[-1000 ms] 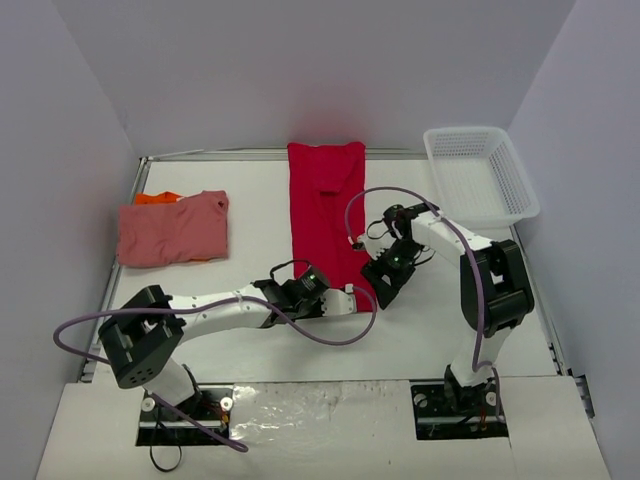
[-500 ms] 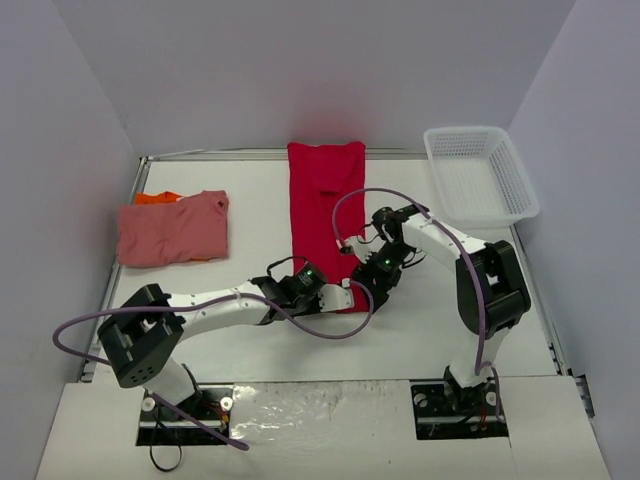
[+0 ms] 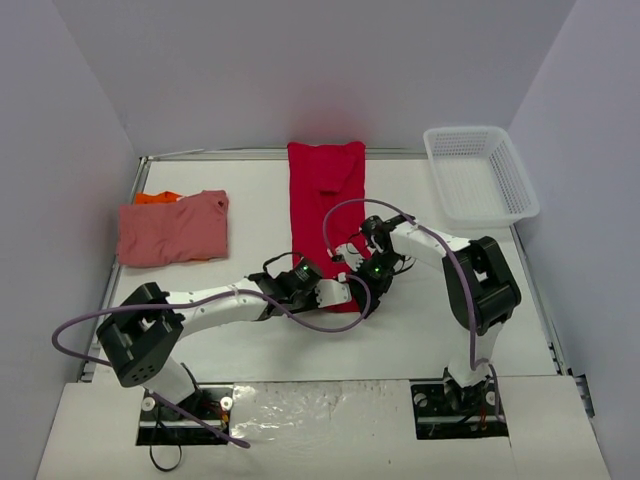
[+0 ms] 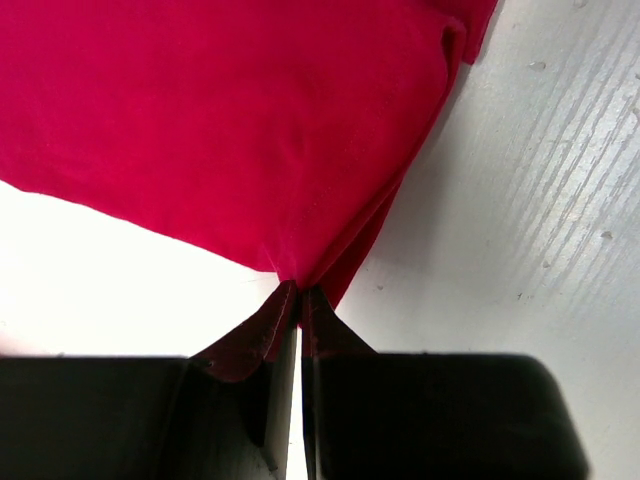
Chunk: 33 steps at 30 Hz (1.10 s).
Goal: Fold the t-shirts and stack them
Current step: Grab the bottom of the folded rectangular tshirt with both arms
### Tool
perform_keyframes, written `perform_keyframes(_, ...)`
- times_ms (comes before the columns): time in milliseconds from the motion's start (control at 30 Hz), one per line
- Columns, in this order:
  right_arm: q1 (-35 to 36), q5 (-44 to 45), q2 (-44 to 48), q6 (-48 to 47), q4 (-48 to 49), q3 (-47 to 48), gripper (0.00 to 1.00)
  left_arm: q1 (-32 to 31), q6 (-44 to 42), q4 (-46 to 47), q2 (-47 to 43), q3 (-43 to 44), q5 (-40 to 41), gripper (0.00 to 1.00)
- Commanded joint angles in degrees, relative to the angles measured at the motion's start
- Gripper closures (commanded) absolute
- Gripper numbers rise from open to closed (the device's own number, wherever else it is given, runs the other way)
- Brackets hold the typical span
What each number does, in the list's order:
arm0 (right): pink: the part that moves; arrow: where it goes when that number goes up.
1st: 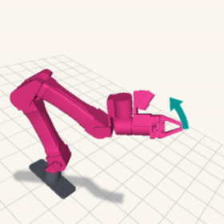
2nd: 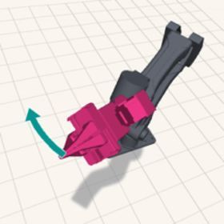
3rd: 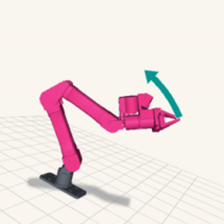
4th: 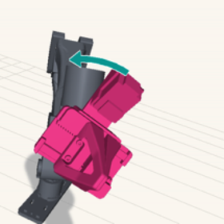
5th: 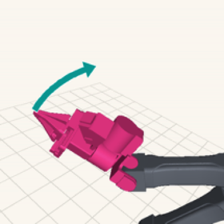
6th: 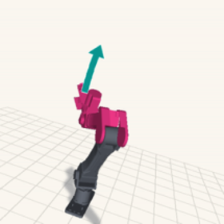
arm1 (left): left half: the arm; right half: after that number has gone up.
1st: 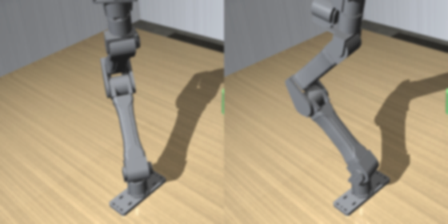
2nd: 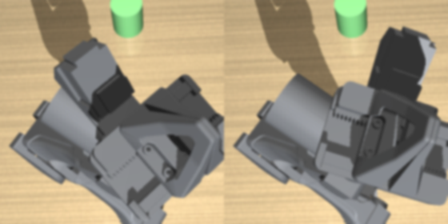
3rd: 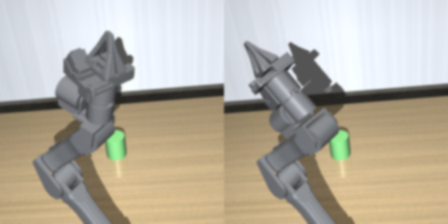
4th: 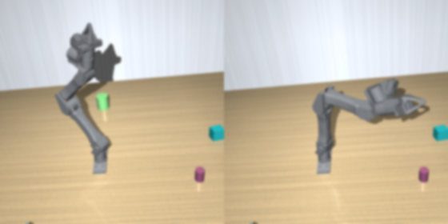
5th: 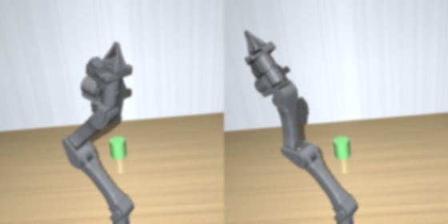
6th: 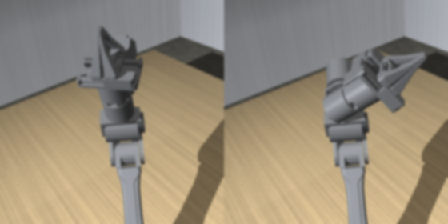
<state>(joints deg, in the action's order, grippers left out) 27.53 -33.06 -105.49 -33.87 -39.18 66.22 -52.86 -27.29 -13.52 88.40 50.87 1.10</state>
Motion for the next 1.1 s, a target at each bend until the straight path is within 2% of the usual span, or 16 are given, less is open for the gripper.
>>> perform_keyframes(0,0.9,2.7,-0.6,0.6,-0.7,-1.0,0.36,0.7,0.9,-1.2,-1.2,2.0,-0.7,0.98)
perform_keyframes(200,1.6,4.6,-2.0,1.6,-0.3,-1.3,0.38,0.9,1.0,-0.9,-1.0,2.1,-0.8,0.98)
perform_keyframes(533,4.7,9.3,-6.3,4.3,2.5,-1.3,0.51,1.5,1.1,-1.2,-1.7,1.9,-1.1,0.97)
perform_keyframes(733,6.0,10.6,-9.8,5.0,2.7,0.5,0.68,1.6,1.0,-1.2,-1.6,1.9,-1.1,0.98)
perform_keyframes(867,6.5,10.7,-11.7,5.3,2.8,1.5,0.87,1.6,0.9,-1.1,-1.4,1.7,-1.1,0.98)
perform_keyframes(1067,6.5,9.8,-11.5,5.7,2.3,2.0,1.0,1.9,0.6,-1.9,-1.7,2.3,-1.1,0.98)
